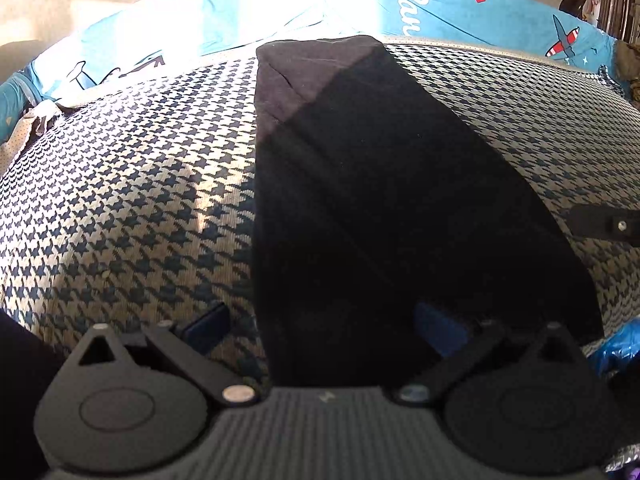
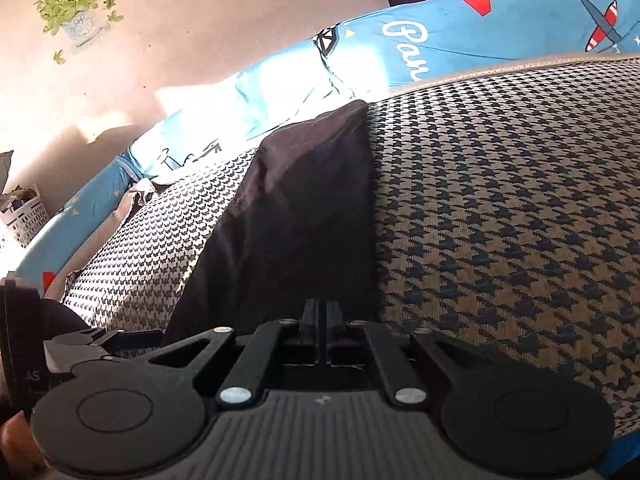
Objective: Fold clothes
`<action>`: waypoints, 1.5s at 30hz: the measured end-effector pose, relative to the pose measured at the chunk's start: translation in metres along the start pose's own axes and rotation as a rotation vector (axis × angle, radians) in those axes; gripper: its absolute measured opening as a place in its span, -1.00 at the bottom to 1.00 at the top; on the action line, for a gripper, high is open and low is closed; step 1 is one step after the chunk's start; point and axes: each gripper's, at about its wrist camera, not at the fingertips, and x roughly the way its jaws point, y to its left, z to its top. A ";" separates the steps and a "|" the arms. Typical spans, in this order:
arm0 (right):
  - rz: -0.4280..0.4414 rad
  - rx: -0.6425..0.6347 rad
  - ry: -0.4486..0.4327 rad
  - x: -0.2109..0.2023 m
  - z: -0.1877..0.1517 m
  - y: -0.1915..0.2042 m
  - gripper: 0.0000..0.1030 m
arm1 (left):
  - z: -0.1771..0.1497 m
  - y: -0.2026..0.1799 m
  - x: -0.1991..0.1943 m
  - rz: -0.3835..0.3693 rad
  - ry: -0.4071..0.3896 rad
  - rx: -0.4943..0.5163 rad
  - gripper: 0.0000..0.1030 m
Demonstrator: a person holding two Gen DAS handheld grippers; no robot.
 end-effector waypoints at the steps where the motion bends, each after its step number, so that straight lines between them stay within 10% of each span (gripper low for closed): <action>1: 0.004 -0.001 0.004 0.002 0.000 0.001 -0.94 | 0.000 0.000 0.000 0.001 0.000 0.001 1.00; 31: -0.008 -0.020 0.262 0.018 -0.038 0.002 -0.92 | -0.003 -0.007 -0.008 -0.048 -0.037 0.017 1.00; 45: 0.046 -0.009 0.220 -0.001 -0.035 0.003 -0.80 | -0.008 -0.010 -0.019 -0.031 -0.045 0.013 1.00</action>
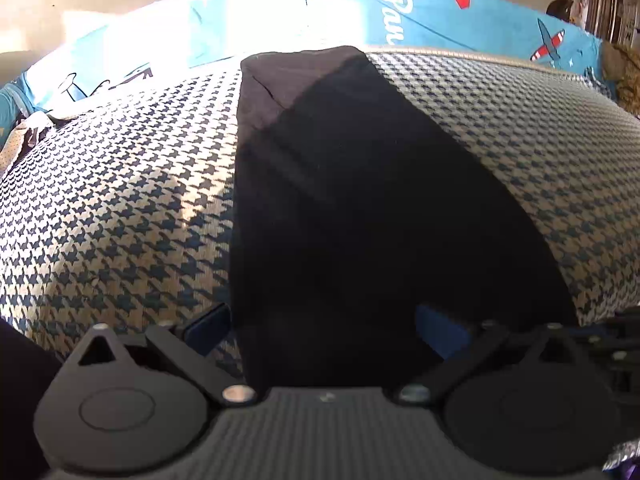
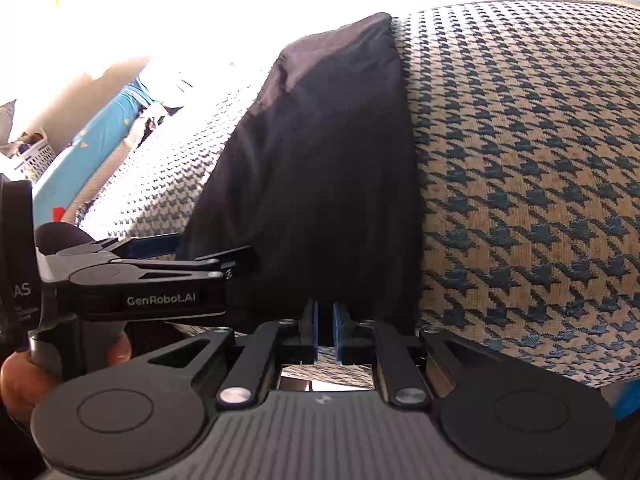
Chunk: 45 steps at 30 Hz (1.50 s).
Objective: Fold clothes
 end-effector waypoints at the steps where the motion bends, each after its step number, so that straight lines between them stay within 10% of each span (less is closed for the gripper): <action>1: 0.002 -0.001 -0.008 -0.002 0.000 0.000 -0.80 | 0.001 0.001 -0.001 0.000 -0.007 -0.004 1.00; 45: -0.068 0.015 -0.030 0.004 0.021 0.009 -0.54 | 0.014 -0.018 -0.005 -0.005 0.046 -0.020 1.00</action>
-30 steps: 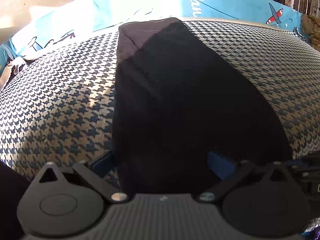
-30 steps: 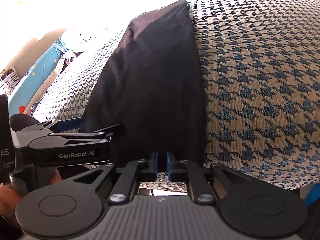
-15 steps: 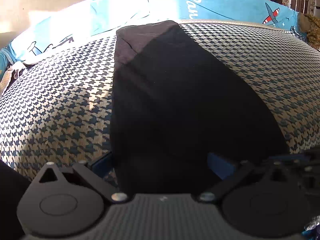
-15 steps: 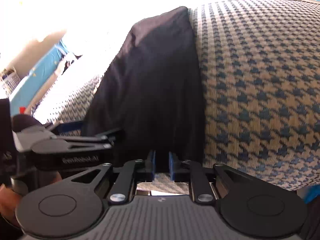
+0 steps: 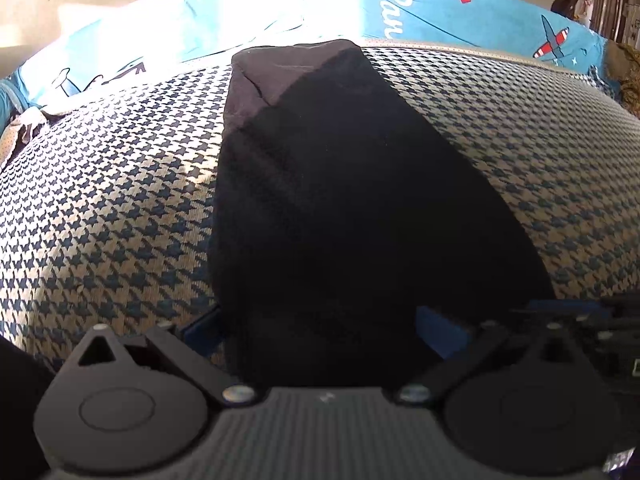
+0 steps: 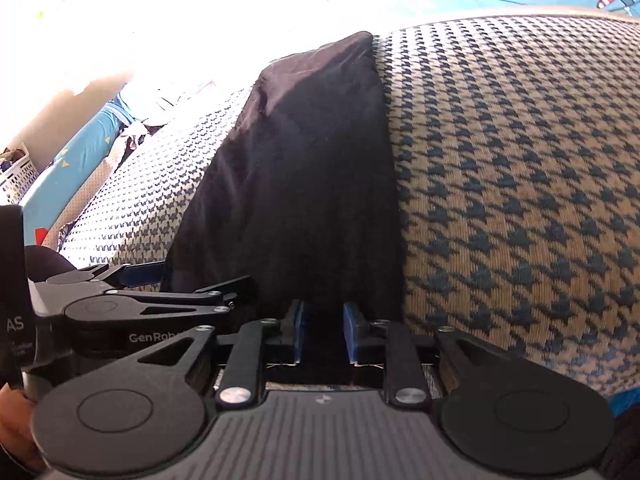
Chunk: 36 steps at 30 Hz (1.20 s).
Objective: Fold clothes
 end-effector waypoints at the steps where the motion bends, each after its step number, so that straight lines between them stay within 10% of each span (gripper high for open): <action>1: 0.002 -0.005 -0.002 0.001 0.004 0.000 -0.52 | 0.003 0.000 -0.001 0.000 0.001 -0.006 1.00; 36: 0.023 0.049 -0.078 0.044 0.155 -0.048 -0.41 | 0.117 0.013 0.064 -0.008 0.008 0.005 1.00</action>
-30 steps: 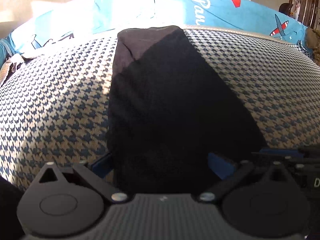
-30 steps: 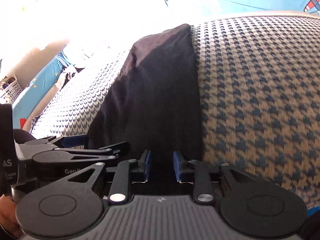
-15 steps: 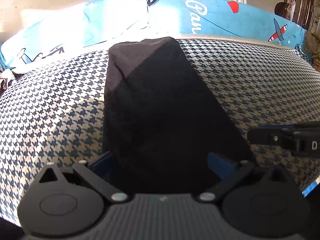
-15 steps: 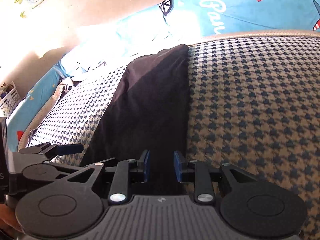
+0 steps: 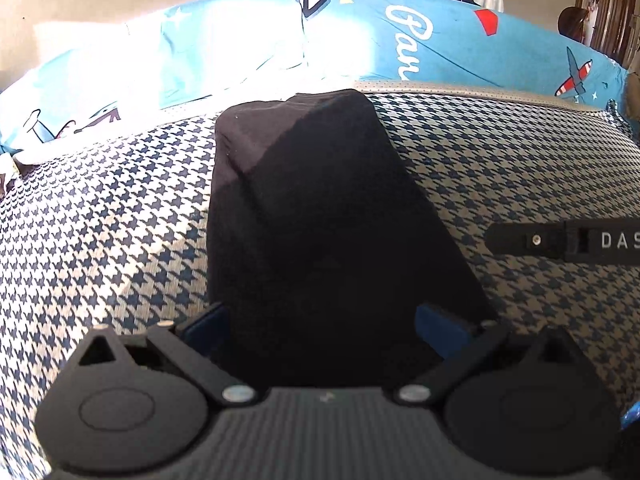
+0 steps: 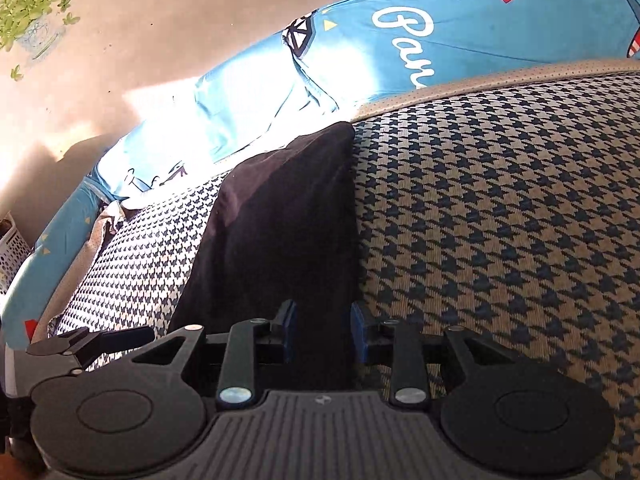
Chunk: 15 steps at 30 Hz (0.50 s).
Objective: Fold clothes
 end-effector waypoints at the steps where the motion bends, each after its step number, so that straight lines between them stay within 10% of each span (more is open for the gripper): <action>1: 0.000 0.010 0.000 0.003 0.003 -0.003 -0.41 | 0.003 0.001 0.003 0.002 -0.002 -0.001 1.00; 15: -0.007 0.080 -0.029 0.048 0.046 -0.033 -0.41 | 0.032 0.001 0.042 0.002 0.045 -0.041 1.00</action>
